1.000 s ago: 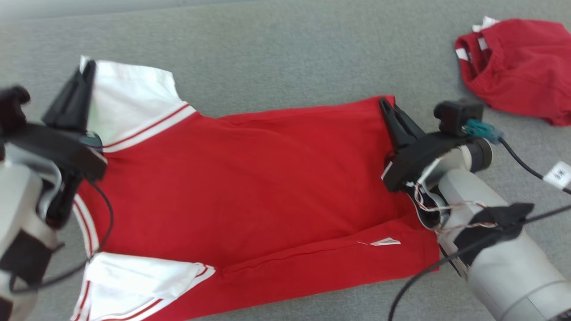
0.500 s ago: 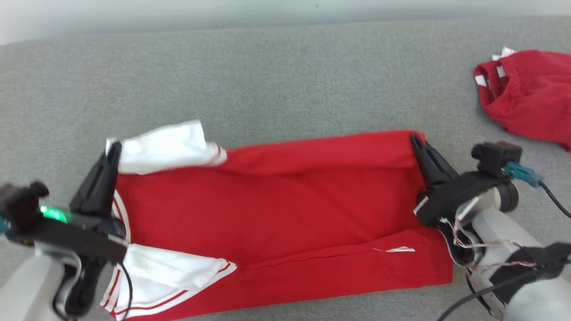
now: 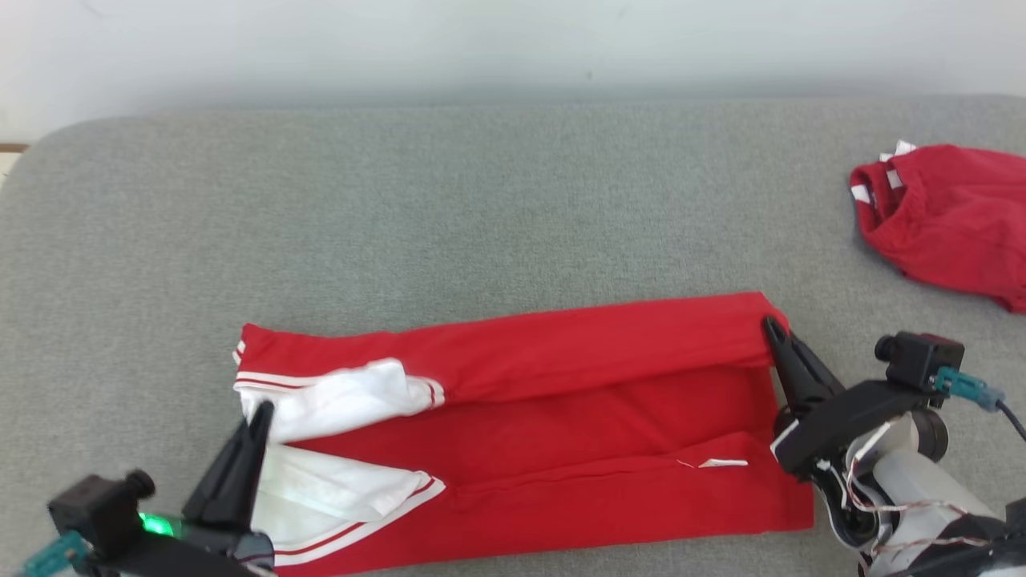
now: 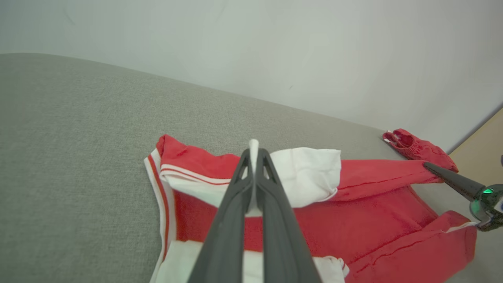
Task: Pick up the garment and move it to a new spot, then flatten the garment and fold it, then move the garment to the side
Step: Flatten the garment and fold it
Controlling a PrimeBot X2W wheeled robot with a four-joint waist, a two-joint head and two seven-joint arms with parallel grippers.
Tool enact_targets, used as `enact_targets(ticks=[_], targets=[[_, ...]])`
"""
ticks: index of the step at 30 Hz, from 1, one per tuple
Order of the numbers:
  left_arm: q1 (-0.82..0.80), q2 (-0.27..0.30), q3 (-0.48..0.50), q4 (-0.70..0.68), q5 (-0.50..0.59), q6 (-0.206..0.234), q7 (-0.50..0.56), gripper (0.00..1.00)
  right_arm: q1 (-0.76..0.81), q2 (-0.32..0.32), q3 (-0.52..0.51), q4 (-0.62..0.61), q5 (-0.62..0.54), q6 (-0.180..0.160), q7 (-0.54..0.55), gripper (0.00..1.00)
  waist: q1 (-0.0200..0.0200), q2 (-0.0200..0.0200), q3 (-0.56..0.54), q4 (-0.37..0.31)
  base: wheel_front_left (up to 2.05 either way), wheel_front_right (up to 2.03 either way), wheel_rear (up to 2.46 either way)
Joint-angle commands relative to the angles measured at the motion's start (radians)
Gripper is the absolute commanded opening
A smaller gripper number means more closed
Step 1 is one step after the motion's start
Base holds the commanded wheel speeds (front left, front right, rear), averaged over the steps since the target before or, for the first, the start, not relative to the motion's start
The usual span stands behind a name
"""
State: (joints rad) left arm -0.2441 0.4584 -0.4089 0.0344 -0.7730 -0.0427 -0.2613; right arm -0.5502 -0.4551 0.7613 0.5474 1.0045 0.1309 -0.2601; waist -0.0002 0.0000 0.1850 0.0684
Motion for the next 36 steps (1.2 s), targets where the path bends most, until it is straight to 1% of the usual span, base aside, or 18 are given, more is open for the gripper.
enact_targets(ticks=[1, 4, 9, 14, 18, 22, 23, 24, 25, 29, 36], targets=[[0.02, -0.003, -0.001, 0.012, 0.013, 0.0, -0.005, 0.0, 0.016, -0.008, 0.004, -0.004, 0.011, 0.0, -0.005, 0.0, 0.0002, 0.0, -0.017, 0.01, 0.0, 0.0, 0.0], [0.043, -0.022, -0.002, 0.04, 0.034, -0.006, -0.005, 0.0, 0.035, -0.015, 0.001, -0.013, 0.023, 0.0, -0.005, 0.0, 0.0002, 0.0, -0.031, 0.015, 0.0, 0.0, 0.0], [0.061, -0.046, -0.01, 0.102, 0.089, 0.003, -0.005, 0.0, 0.058, -0.019, 0.023, -0.014, 0.028, 0.0, 0.008, 0.0, 0.0002, 0.0, -0.044, 0.016, 0.0, 0.0, 0.0], [0.062, -0.081, 0.0, 0.177, 0.116, -0.012, -0.005, 0.0, 0.073, -0.017, 0.035, 0.01, 0.028, 0.0, 0.02, 0.0, 0.0002, 0.0, -0.058, 0.02, 0.0, 0.0, 0.0], [0.056, -0.108, 0.014, 0.24, 0.142, -0.026, -0.005, 0.0, 0.074, -0.003, 0.044, 0.035, 0.015, 0.0, 0.027, 0.0, 0.0002, 0.0, -0.071, 0.022, 0.0, 0.0, 0.0], [0.051, -0.123, 0.029, 0.274, 0.175, -0.035, -0.005, 0.0, 0.083, 0.003, 0.046, 0.052, 0.004, 0.0, 0.024, 0.0, 0.0002, 0.0, -0.076, 0.022, 0.0, 0.0, 0.0], [0.049, -0.133, 0.038, 0.276, 0.181, -0.034, -0.005, 0.0, 0.086, 0.007, 0.048, 0.057, 0.003, 0.0, 0.023, 0.03, 0.0002, 0.0, -0.077, 0.023, 0.0, 0.0, 0.0], [0.048, -0.14, 0.052, 0.275, 0.191, -0.035, -0.005, 0.48, 0.087, 0.01, 0.049, 0.062, -0.002, 0.0, 0.023, 0.55, 0.0002, 0.0, -0.078, 0.023, 0.0, 0.0, 0.0], [0.051, -0.143, 0.062, 0.278, 0.202, -0.035, -0.005, 1.0, 0.087, 0.012, 0.049, 0.066, -0.005, 0.0, 0.022, 1.0, 0.0002, 0.0, -0.08, 0.023, 0.0, 0.0, 0.0], [0.064, -0.169, 0.097, 0.291, 0.252, -0.035, -0.005, 1.0, 0.095, 0.011, 0.042, 0.077, -0.024, 0.0, 0.018, 1.0, 0.0002, 0.0, -0.091, 0.023, 0.0, 0.0, 0.0], [0.113, -0.205, 0.197, 0.233, 0.345, -0.005, -0.005, 1.0, 0.133, -0.003, -0.026, 0.073, -0.089, 0.0, 0.0, 1.0, 0.0002, 0.0, -0.119, 0.026, 0.0, 0.0, 0.0]])
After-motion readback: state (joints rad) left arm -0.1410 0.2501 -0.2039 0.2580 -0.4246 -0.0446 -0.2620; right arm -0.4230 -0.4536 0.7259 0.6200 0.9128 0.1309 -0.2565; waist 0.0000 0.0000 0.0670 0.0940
